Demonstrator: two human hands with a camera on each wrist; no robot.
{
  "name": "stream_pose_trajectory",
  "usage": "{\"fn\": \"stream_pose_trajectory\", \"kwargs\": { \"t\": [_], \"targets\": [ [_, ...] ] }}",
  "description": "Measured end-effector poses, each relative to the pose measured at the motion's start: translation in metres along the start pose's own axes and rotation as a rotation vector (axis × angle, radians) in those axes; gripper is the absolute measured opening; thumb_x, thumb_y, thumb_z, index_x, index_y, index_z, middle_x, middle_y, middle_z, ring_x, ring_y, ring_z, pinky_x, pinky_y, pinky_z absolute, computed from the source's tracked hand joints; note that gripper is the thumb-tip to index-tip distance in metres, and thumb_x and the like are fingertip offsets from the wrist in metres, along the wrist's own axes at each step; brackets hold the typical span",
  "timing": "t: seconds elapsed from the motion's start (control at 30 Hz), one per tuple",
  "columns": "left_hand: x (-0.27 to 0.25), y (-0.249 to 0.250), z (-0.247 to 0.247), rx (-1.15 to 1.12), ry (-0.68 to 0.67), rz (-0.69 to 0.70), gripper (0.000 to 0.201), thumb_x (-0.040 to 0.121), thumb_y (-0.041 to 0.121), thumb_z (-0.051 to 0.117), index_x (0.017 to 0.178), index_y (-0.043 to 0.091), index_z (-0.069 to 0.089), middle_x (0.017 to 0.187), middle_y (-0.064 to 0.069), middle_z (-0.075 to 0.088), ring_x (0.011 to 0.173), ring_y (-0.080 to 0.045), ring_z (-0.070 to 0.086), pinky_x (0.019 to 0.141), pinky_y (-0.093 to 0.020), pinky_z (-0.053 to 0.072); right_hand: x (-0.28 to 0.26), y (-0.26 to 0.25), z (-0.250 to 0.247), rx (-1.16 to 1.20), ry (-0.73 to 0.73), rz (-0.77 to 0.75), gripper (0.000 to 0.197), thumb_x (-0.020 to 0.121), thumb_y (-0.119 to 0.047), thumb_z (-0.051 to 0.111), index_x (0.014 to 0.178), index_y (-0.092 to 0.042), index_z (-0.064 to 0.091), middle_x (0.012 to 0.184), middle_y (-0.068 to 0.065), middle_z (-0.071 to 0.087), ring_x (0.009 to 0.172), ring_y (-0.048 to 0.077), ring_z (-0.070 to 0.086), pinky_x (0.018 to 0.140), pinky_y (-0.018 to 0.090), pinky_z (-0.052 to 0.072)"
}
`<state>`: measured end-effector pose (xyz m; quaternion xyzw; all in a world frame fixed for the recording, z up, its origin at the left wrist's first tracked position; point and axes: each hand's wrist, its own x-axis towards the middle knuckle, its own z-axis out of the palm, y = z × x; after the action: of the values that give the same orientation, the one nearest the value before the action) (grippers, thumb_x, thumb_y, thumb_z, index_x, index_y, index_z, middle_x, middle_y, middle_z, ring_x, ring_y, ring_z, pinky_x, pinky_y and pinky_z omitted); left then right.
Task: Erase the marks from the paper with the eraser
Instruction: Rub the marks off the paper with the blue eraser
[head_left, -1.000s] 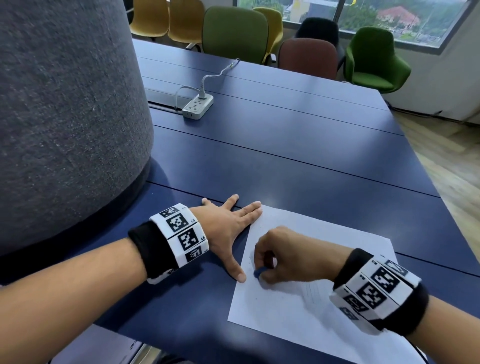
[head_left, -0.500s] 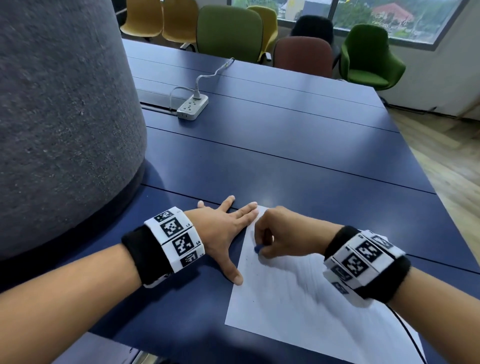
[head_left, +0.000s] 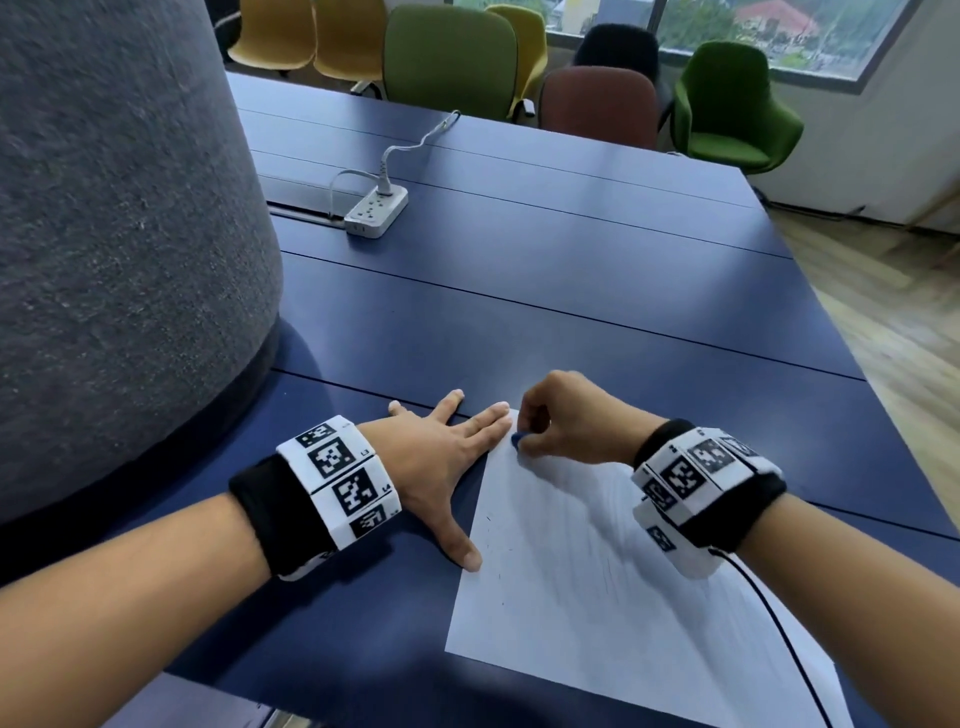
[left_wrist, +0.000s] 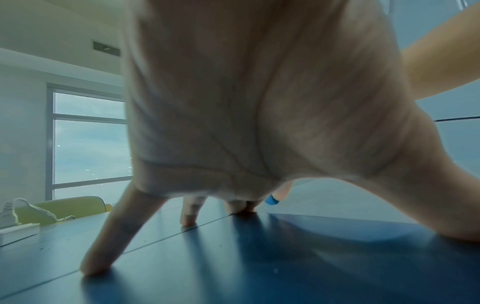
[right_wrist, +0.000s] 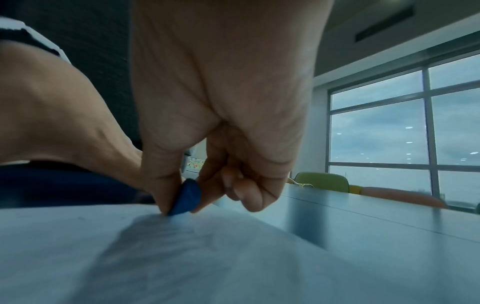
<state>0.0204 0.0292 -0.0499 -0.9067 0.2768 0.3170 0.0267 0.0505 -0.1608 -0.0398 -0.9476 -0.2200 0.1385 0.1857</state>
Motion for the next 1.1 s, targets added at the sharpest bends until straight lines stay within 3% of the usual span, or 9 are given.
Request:
{"fn": "stream_pose_trajectory", "kwargs": {
  "t": [0.13, 0.3, 0.43, 0.57, 0.7, 0.83, 0.97, 1.03, 1.1],
  "targets": [
    [0.0, 0.0, 0.0, 0.005, 0.012, 0.01, 0.143, 0.054, 0.08, 0.073, 0.149, 0.037, -0.026, 0.153, 0.027, -0.03, 0.146, -0.025, -0.025, 0.103, -0.077, 0.01, -0.003, -0.008, 0.006, 0.056, -0.126, -0.035, 0.01, 0.075, -0.02, 0.077, 0.072, -0.016, 0.069, 0.057, -0.011, 0.055, 0.05, 0.002, 0.049, 0.052, 0.017, 0.041],
    [0.001, -0.001, 0.001, 0.011, 0.017, 0.007, 0.144, 0.053, 0.081, 0.071, 0.15, 0.035, -0.025, 0.153, 0.028, -0.029, 0.146, -0.025, -0.024, 0.103, -0.077, 0.01, 0.008, -0.002, -0.001, -0.017, 0.03, 0.0, 0.008, 0.076, -0.017, 0.072, 0.078, -0.009, 0.072, 0.069, -0.001, 0.062, 0.067, 0.017, 0.058, 0.065, 0.032, 0.052],
    [-0.001, -0.001, 0.0, -0.002, 0.026, 0.018, 0.144, 0.053, 0.08, 0.073, 0.149, 0.038, -0.026, 0.154, 0.027, -0.029, 0.146, -0.026, -0.023, 0.103, -0.077, 0.01, -0.001, -0.008, 0.002, -0.039, -0.12, -0.071, 0.008, 0.077, -0.019, 0.073, 0.076, -0.012, 0.071, 0.069, -0.002, 0.066, 0.057, 0.008, 0.054, 0.061, 0.027, 0.05],
    [-0.002, -0.001, -0.001, 0.005, 0.01, 0.01, 0.144, 0.055, 0.08, 0.072, 0.149, 0.034, -0.027, 0.153, 0.027, -0.03, 0.146, -0.025, -0.026, 0.104, -0.077, 0.008, 0.002, 0.002, -0.002, -0.115, 0.034, -0.021, 0.009, 0.078, -0.022, 0.069, 0.078, -0.013, 0.071, 0.073, -0.001, 0.068, 0.067, 0.017, 0.059, 0.068, 0.037, 0.055],
    [-0.002, 0.0, -0.002, 0.001, 0.012, 0.005, 0.144, 0.055, 0.079, 0.073, 0.149, 0.034, -0.028, 0.154, 0.026, -0.03, 0.146, -0.026, -0.025, 0.104, -0.077, 0.009, -0.01, -0.007, 0.001, -0.059, -0.174, -0.089, 0.01, 0.079, -0.022, 0.074, 0.08, -0.013, 0.072, 0.075, -0.002, 0.07, 0.064, 0.012, 0.059, 0.065, 0.028, 0.052],
    [-0.003, 0.0, -0.003, -0.005, 0.005, 0.011, 0.143, 0.056, 0.079, 0.072, 0.15, 0.033, -0.026, 0.154, 0.026, -0.03, 0.145, -0.026, -0.026, 0.104, -0.077, 0.007, -0.004, 0.002, -0.001, -0.116, 0.001, -0.039, 0.011, 0.081, -0.024, 0.069, 0.08, -0.013, 0.069, 0.076, -0.002, 0.067, 0.069, 0.017, 0.058, 0.066, 0.034, 0.053],
    [-0.005, 0.0, -0.002, -0.048, 0.024, 0.01, 0.142, 0.056, 0.078, 0.074, 0.151, 0.035, -0.023, 0.154, 0.027, -0.028, 0.145, -0.022, -0.026, 0.104, -0.077, 0.004, -0.008, 0.009, 0.005, -0.075, 0.033, -0.047, 0.012, 0.083, -0.024, 0.067, 0.081, -0.013, 0.067, 0.077, -0.002, 0.065, 0.07, 0.018, 0.059, 0.067, 0.037, 0.053],
    [-0.005, 0.001, 0.0, -0.071, 0.041, 0.02, 0.141, 0.055, 0.077, 0.074, 0.151, 0.036, -0.022, 0.153, 0.027, -0.031, 0.145, -0.019, -0.028, 0.106, -0.076, 0.003, -0.01, 0.011, 0.007, -0.043, 0.043, -0.043, 0.011, 0.083, -0.022, 0.067, 0.082, -0.011, 0.067, 0.076, -0.002, 0.064, 0.069, 0.017, 0.058, 0.064, 0.033, 0.052],
    [-0.005, 0.003, 0.004, -0.073, 0.074, 0.039, 0.14, 0.055, 0.082, 0.069, 0.152, 0.034, -0.021, 0.152, 0.027, -0.032, 0.144, -0.014, -0.03, 0.108, -0.075, 0.002, -0.01, 0.012, 0.007, -0.029, 0.051, -0.053, 0.009, 0.082, -0.019, 0.068, 0.08, -0.011, 0.066, 0.072, -0.005, 0.06, 0.064, 0.011, 0.053, 0.059, 0.023, 0.046]
  ]
}}
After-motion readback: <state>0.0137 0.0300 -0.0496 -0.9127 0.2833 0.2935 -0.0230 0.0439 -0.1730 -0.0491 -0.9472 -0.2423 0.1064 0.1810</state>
